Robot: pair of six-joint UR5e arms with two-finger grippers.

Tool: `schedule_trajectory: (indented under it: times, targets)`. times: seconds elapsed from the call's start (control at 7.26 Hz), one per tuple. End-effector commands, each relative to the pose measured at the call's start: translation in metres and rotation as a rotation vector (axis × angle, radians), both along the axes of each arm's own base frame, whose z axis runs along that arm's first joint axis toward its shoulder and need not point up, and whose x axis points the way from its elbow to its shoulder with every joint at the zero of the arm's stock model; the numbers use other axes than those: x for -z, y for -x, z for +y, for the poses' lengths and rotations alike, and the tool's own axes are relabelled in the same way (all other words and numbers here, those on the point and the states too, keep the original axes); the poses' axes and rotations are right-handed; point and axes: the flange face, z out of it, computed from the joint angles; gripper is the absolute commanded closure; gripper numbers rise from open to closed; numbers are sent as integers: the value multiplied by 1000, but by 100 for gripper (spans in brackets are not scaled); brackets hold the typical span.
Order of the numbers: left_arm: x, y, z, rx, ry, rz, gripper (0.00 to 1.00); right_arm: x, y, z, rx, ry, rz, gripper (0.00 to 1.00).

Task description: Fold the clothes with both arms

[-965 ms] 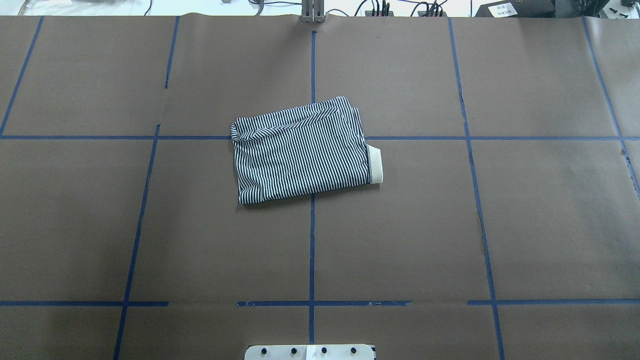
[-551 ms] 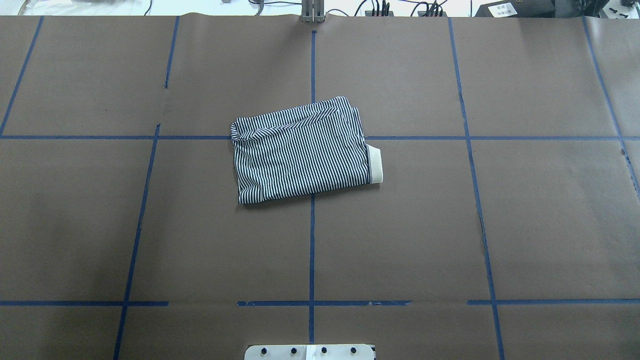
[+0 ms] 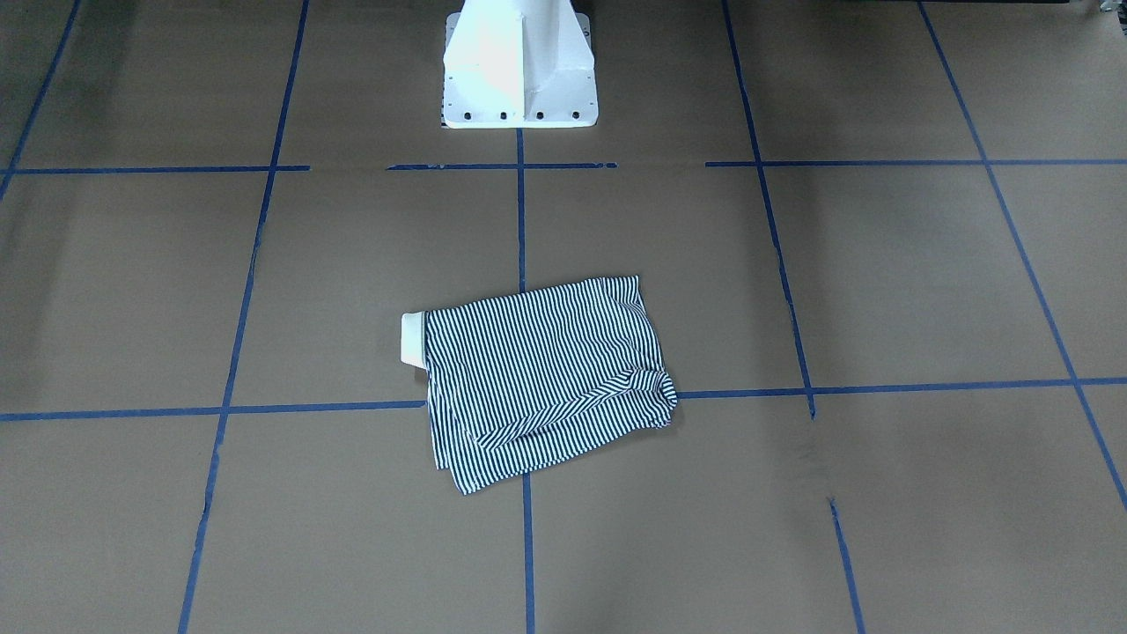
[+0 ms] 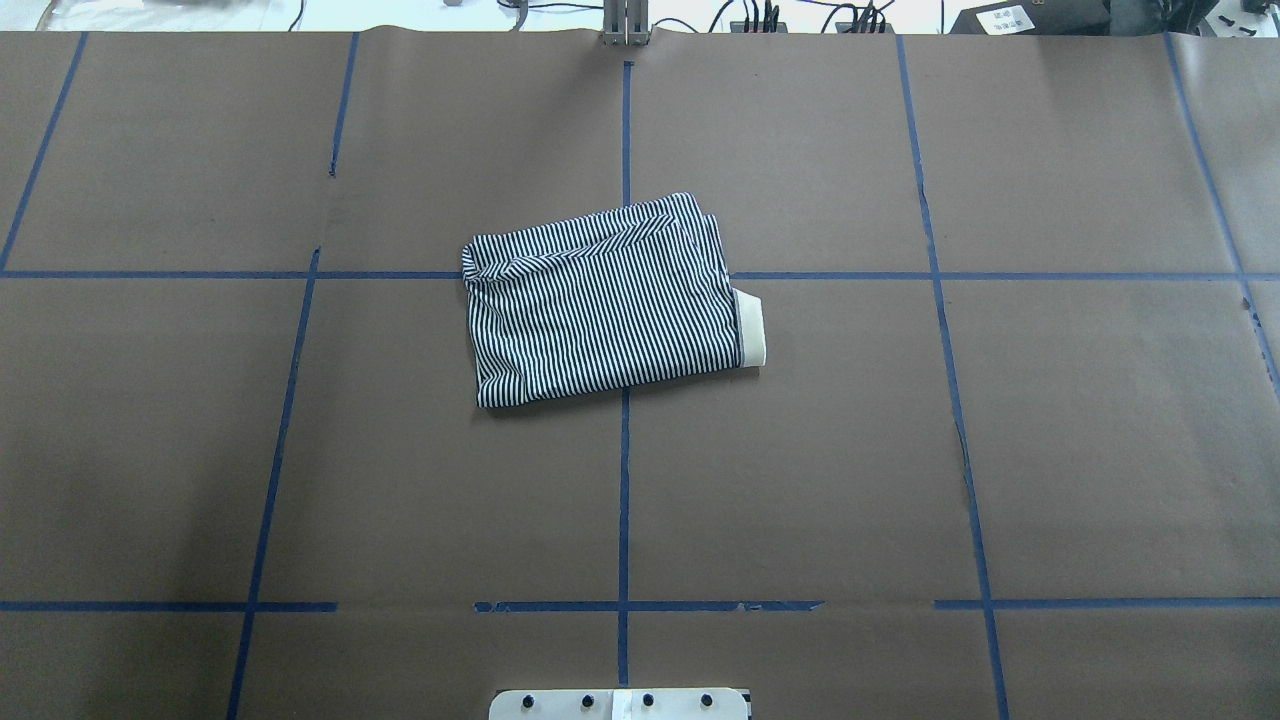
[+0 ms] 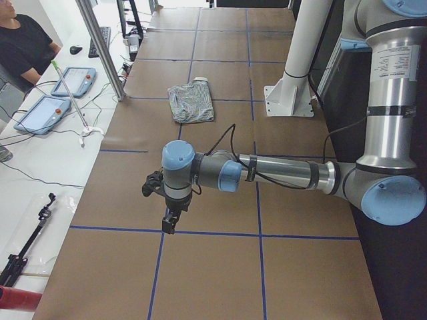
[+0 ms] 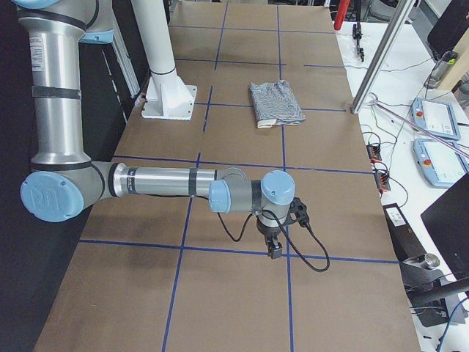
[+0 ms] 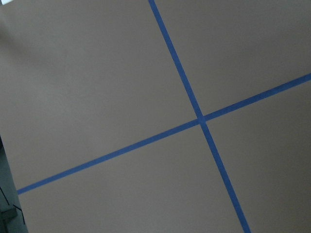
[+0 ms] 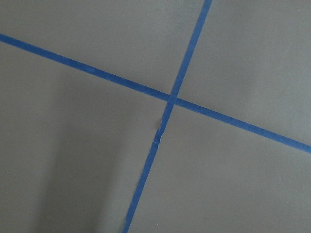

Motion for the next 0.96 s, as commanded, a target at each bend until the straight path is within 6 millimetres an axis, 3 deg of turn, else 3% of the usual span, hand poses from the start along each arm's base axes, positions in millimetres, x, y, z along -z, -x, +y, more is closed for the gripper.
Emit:
schedule_trajectory:
  times: [0.0,0.41,0.69,0.83]
  targets:
    - [-18,-6,20,-10,62,105,0,5,2,0,-64,58,-46,0]
    - [-26,-6,21,-7,72,97,0,0,3,9,-92,104,-81,0]
    - [-26,-6,20,-8,72,100,0,4,3,7,-120,122,-85,0]
    - [-25,-6,20,-7,71,103,0,17,2,6,-121,100,-88,0]
